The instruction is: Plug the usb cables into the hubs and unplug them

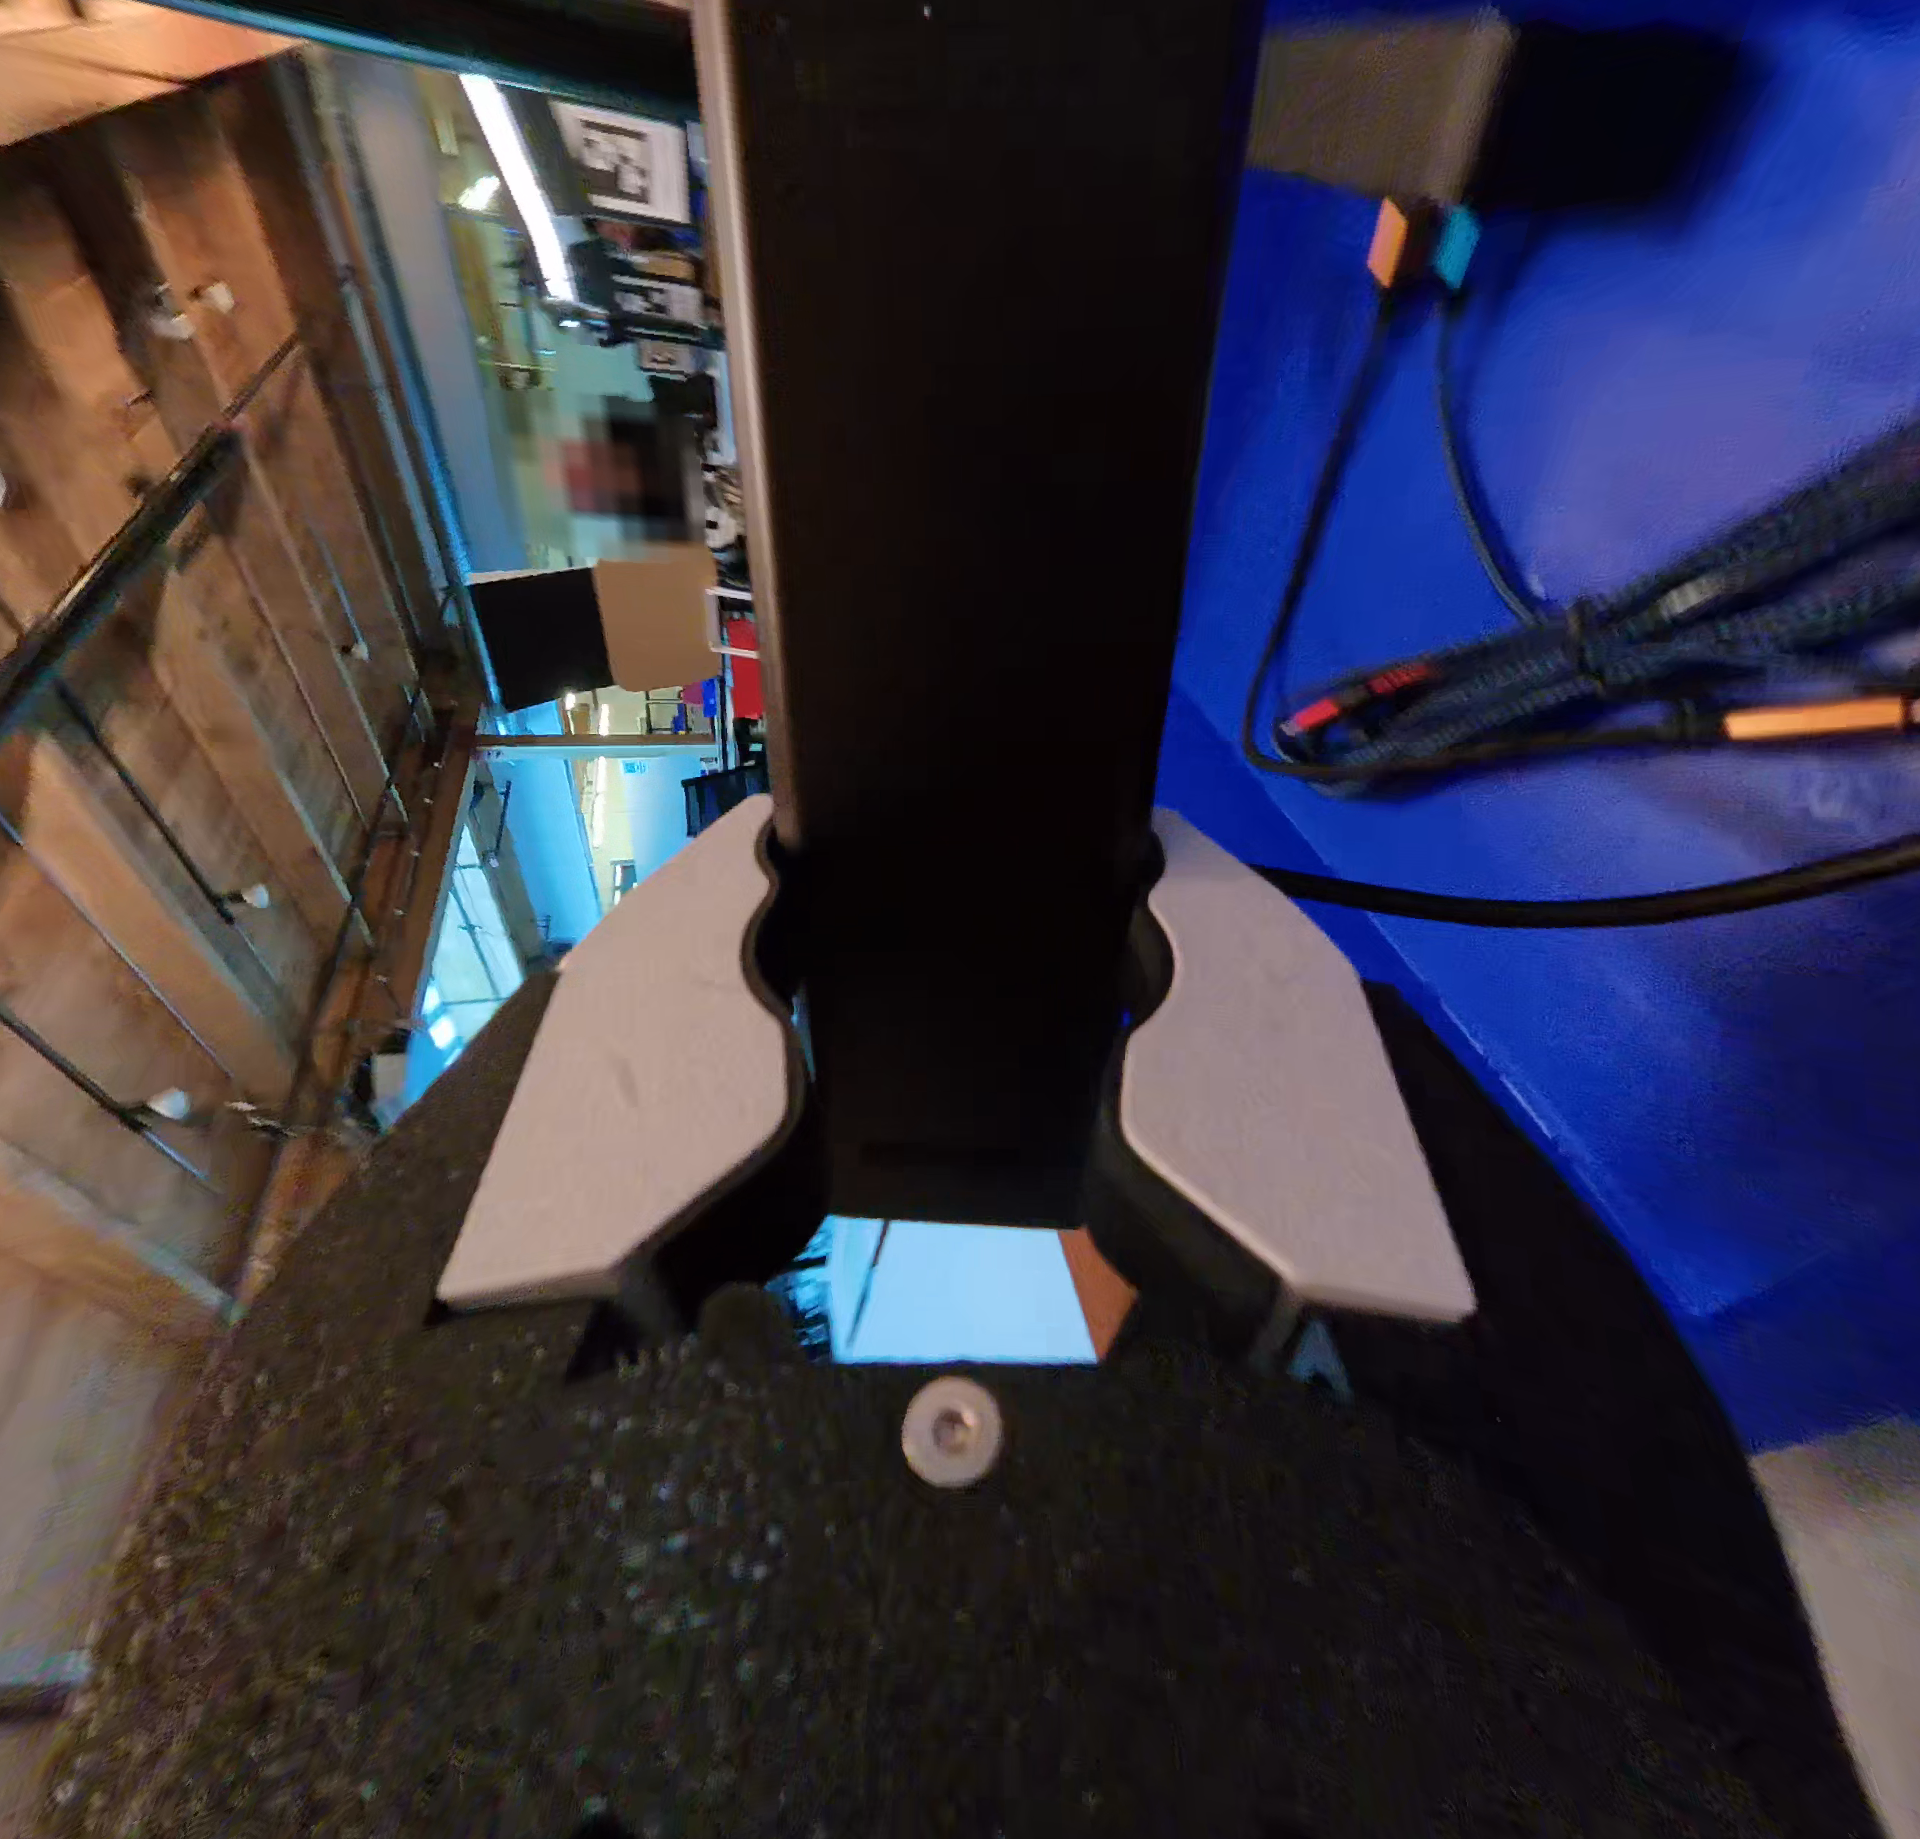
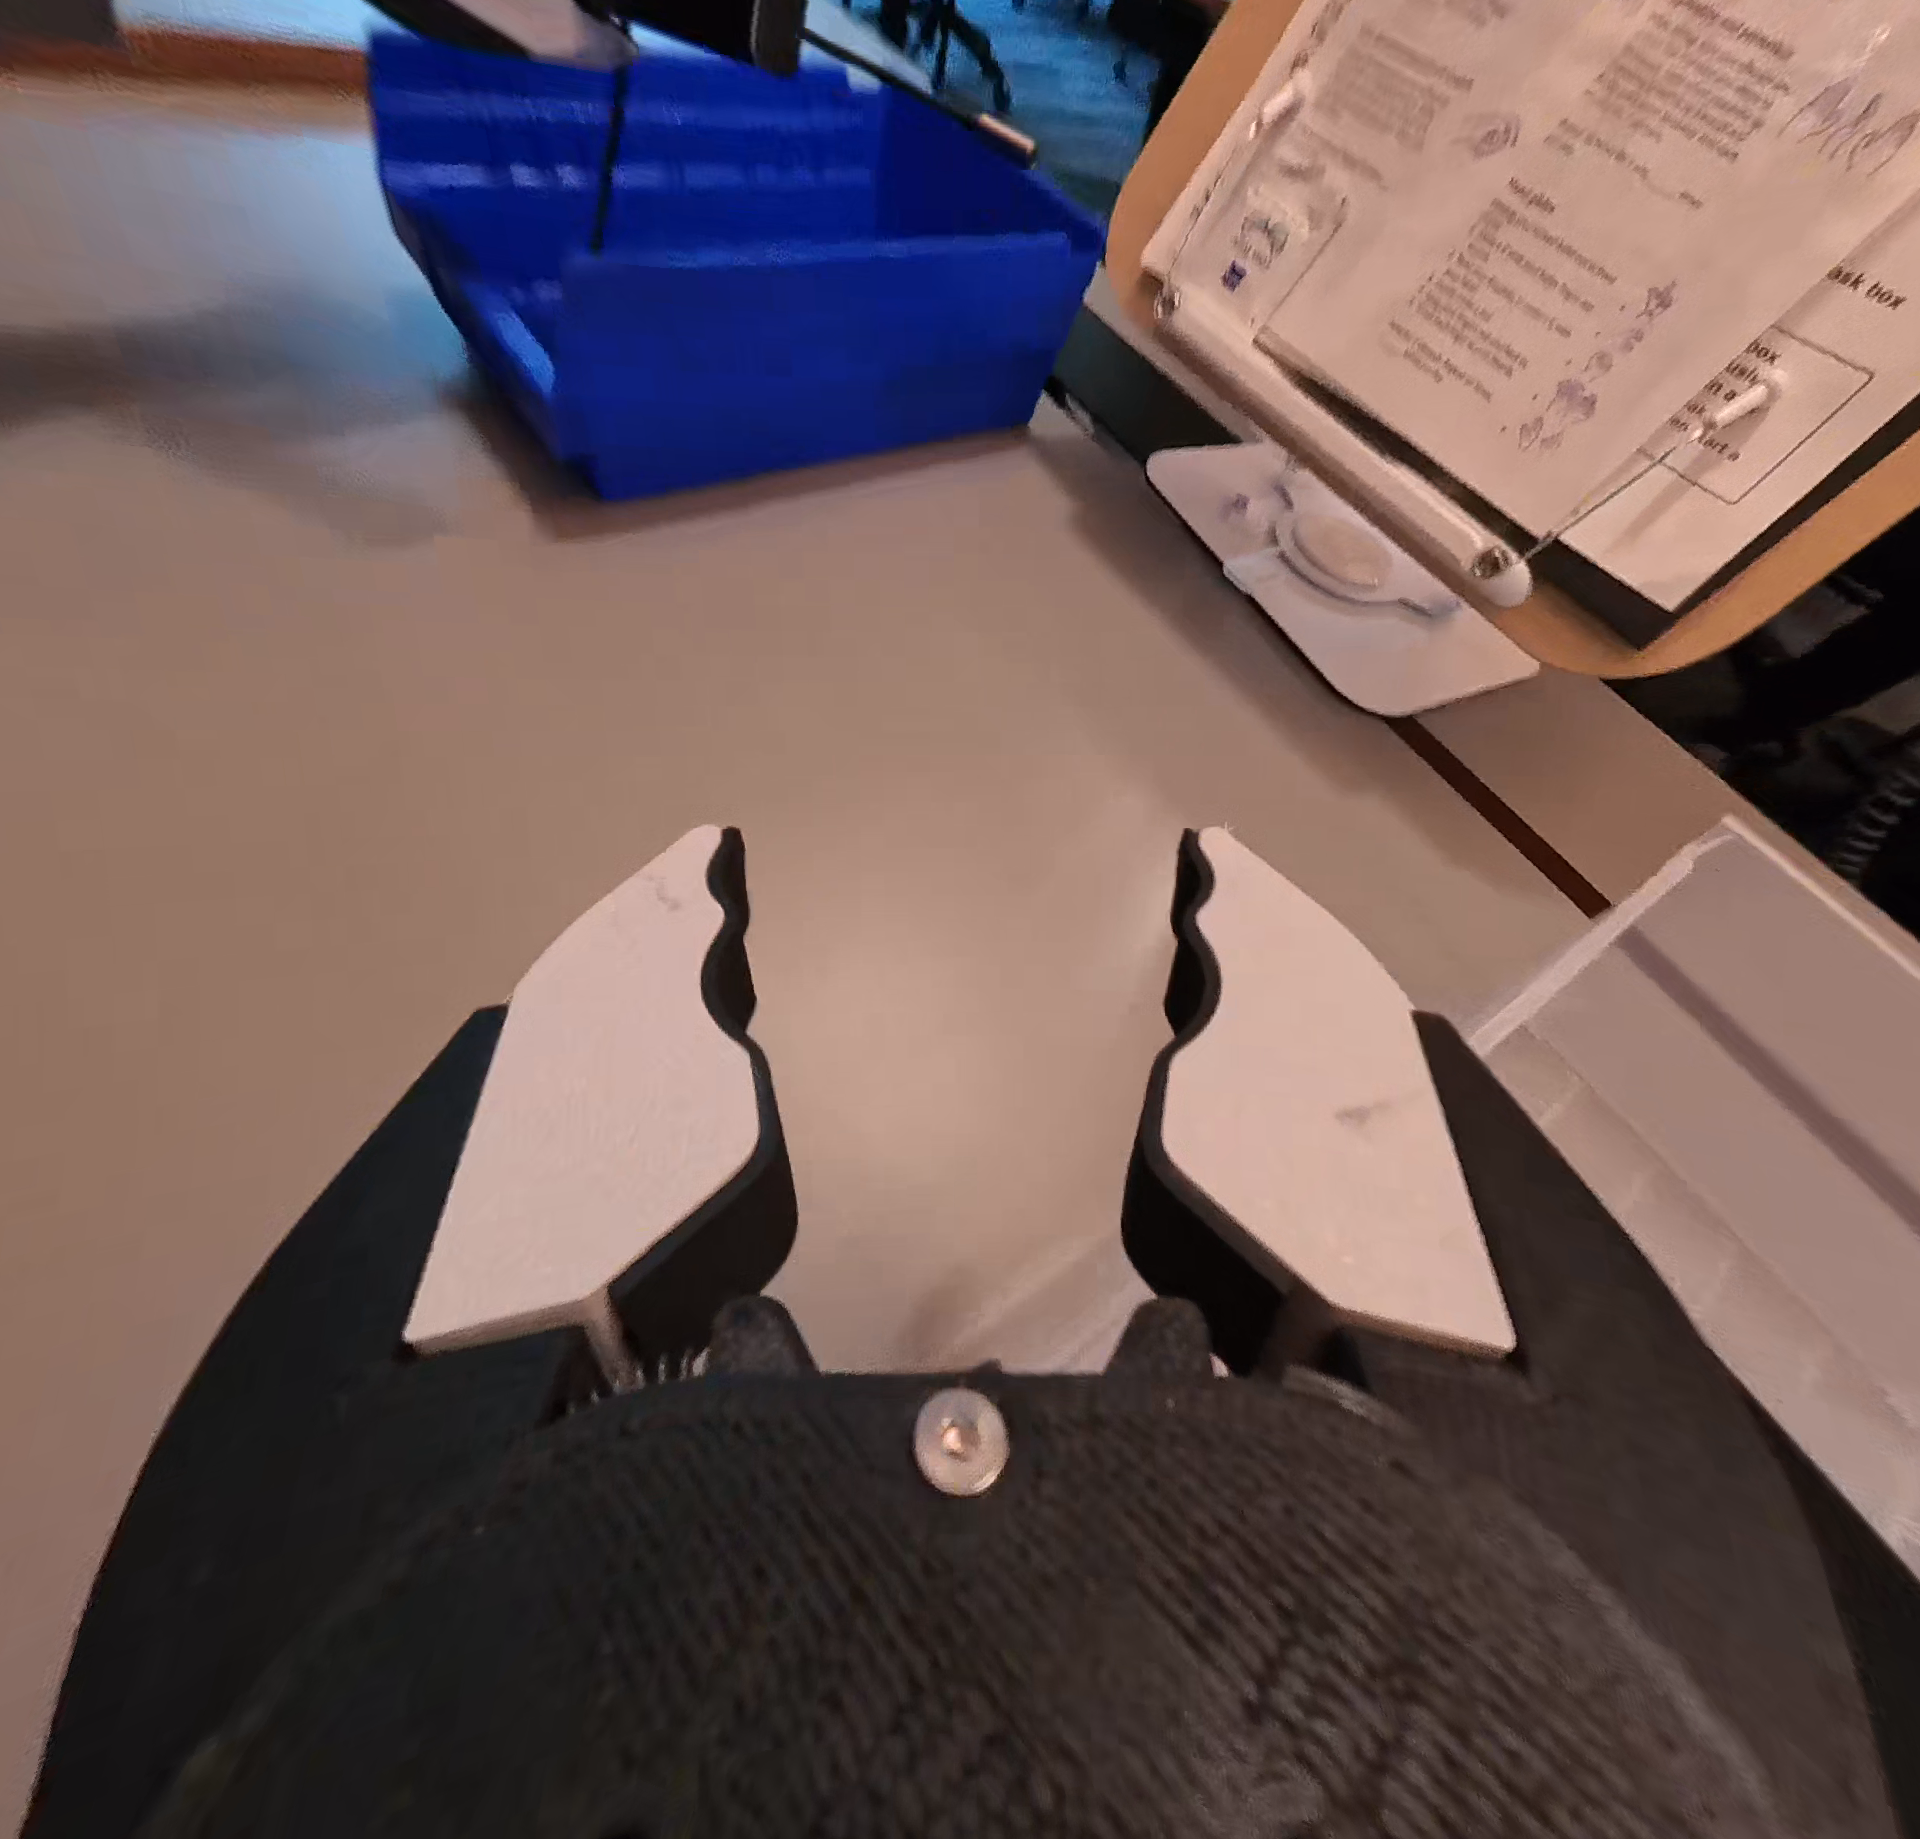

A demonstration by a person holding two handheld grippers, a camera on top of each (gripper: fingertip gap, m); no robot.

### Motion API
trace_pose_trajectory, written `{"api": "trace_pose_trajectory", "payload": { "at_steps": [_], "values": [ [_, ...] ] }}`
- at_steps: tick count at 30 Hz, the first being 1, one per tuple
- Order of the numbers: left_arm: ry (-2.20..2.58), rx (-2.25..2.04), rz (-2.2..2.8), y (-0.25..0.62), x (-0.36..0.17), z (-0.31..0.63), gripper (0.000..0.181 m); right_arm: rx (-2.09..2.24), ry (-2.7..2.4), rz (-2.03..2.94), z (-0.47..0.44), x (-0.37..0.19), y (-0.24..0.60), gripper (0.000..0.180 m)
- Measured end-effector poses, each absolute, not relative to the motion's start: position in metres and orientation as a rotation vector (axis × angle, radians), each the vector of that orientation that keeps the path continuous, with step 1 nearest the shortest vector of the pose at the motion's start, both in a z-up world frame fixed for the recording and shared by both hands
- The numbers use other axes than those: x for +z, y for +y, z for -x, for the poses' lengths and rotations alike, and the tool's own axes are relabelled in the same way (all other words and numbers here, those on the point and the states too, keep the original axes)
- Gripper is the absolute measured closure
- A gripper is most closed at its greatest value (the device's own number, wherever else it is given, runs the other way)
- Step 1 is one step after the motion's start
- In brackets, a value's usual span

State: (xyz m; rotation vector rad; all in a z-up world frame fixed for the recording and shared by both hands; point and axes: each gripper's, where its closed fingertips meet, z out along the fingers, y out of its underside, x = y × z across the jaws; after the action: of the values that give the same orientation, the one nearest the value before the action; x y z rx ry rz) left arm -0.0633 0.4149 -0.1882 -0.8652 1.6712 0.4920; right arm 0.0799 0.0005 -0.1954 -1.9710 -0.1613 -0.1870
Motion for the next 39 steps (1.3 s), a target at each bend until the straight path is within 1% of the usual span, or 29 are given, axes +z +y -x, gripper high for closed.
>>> {"api": "trace_pose_trajectory", "payload": {
  "at_steps": [1,4,8,11,14,16,19,22,25,29,32,34,36,37,39],
  "values": [
    [1.619,0.422,0.885,0.408,-0.170,0.065,0.120,-0.155,-0.156,1.941,-0.077,-0.190,0.001,0.101],
    [1.481,0.196,0.931,0.388,-0.116,0.069,0.120,-0.082,-0.133,1.897,-0.071,-0.182,0.001,0.102],
    [1.356,-0.293,0.978,0.344,-0.055,0.066,0.120,-0.066,-0.128,1.875,-0.067,-0.178,0.002,0.102],
    [1.317,-0.680,0.973,0.301,-0.023,0.063,0.120,-0.049,-0.142,1.839,-0.059,-0.169,0.002,0.101],
    [1.324,-1.053,0.975,0.258,-0.012,0.058,0.120,0.026,-0.187,1.749,-0.037,-0.149,0.002,0.098],
    [1.348,-1.268,0.958,0.229,-0.019,0.052,0.120,0.055,-0.235,1.708,-0.019,-0.136,0.001,0.093],
    [1.387,-1.554,0.908,0.181,-0.047,0.041,0.120,0.032,-0.293,1.645,0.006,-0.116,-0.001,0.091],
    [1.450,-1.797,0.812,0.131,-0.088,0.033,0.120,0.045,-0.318,1.577,0.026,-0.098,-0.003,0.093],
    [1.497,-1.976,0.749,0.090,-0.128,0.024,0.120,0.072,-0.299,1.554,0.030,-0.096,-0.001,0.098],
    [1.660,-1.941,0.725,0.045,-0.178,0.010,0.120,0.070,-0.277,1.579,0.024,-0.110,0.009,0.098],
    [1.774,-1.892,0.660,0.014,-0.198,0.007,0.120,0.148,-0.270,1.627,0.023,-0.130,0.018,0.096],
    [1.825,-1.883,0.620,-0.002,-0.204,0.007,0.120,0.213,-0.269,1.631,0.025,-0.139,0.023,0.100],
    [1.870,-1.866,0.598,-0.012,-0.209,0.006,0.120,0.259,-0.298,1.610,0.030,-0.142,0.024,0.113],
    [1.889,-1.848,0.594,-0.015,-0.212,0.005,0.120,0.248,-0.293,1.603,0.028,-0.143,0.024,0.116],
    [1.914,-1.843,0.591,-0.018,-0.218,0.004,0.120,0.240,-0.285,1.632,0.027,-0.147,0.024,0.118]
  ]
}}
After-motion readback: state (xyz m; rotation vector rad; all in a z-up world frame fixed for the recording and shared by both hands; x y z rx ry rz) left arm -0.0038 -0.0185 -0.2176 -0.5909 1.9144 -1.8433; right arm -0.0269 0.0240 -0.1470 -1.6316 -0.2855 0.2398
